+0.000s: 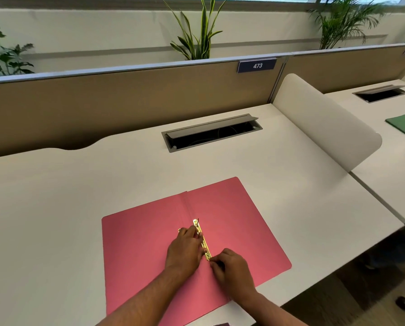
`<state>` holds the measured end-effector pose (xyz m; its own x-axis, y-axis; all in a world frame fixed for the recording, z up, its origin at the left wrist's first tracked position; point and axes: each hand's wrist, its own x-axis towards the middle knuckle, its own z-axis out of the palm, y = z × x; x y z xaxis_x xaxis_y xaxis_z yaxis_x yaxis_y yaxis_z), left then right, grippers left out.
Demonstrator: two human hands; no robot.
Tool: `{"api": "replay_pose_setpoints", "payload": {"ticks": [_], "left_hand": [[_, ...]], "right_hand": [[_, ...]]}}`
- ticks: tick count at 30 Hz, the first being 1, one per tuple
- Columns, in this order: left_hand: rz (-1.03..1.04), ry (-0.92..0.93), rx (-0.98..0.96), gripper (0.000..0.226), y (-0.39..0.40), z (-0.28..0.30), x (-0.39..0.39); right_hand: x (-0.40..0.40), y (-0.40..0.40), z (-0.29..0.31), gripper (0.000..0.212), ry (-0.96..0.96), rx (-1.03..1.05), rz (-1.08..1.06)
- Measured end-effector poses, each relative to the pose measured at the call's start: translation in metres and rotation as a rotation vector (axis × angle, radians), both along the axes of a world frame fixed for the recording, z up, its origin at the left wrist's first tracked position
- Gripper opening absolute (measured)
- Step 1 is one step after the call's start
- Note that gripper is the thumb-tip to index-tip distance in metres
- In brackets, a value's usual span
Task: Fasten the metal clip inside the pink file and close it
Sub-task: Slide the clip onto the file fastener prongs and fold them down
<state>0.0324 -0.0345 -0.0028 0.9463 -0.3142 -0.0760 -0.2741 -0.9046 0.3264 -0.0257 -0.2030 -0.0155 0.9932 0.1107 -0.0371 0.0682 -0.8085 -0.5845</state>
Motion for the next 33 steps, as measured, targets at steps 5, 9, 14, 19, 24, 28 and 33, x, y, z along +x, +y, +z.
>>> {"api": "replay_pose_setpoints", "payload": {"ticks": [5, 9, 14, 19, 24, 28, 33], "left_hand": [[0.008, -0.005, -0.014, 0.031, 0.001, 0.0, -0.002], [0.001, -0.004, -0.039, 0.033, 0.003, -0.001, -0.007], [0.022, -0.01, -0.088, 0.039, 0.002, -0.004, -0.019], [0.038, -0.019, -0.088, 0.046, -0.004, -0.006, -0.025], [0.033, -0.029, -0.105, 0.046, -0.005, -0.007, -0.026], [0.059, 0.005, -0.102, 0.057, -0.006, -0.007, -0.025], [0.057, 0.013, -0.064, 0.059, -0.007, -0.005, -0.023]], "right_hand": [[0.0, 0.002, -0.002, 0.007, 0.029, 0.021, -0.128], [0.0, 0.0, -0.004, 0.007, 0.066, 0.027, -0.157], [0.007, -0.006, -0.007, 0.005, 0.068, 0.08, -0.195], [0.03, -0.007, -0.008, 0.008, 0.105, 0.086, -0.16], [0.069, 0.002, -0.004, 0.01, 0.12, 0.149, -0.124], [0.098, 0.011, -0.002, 0.013, 0.112, 0.238, -0.096], [0.12, 0.02, 0.0, 0.019, 0.145, 0.261, 0.037]]}}
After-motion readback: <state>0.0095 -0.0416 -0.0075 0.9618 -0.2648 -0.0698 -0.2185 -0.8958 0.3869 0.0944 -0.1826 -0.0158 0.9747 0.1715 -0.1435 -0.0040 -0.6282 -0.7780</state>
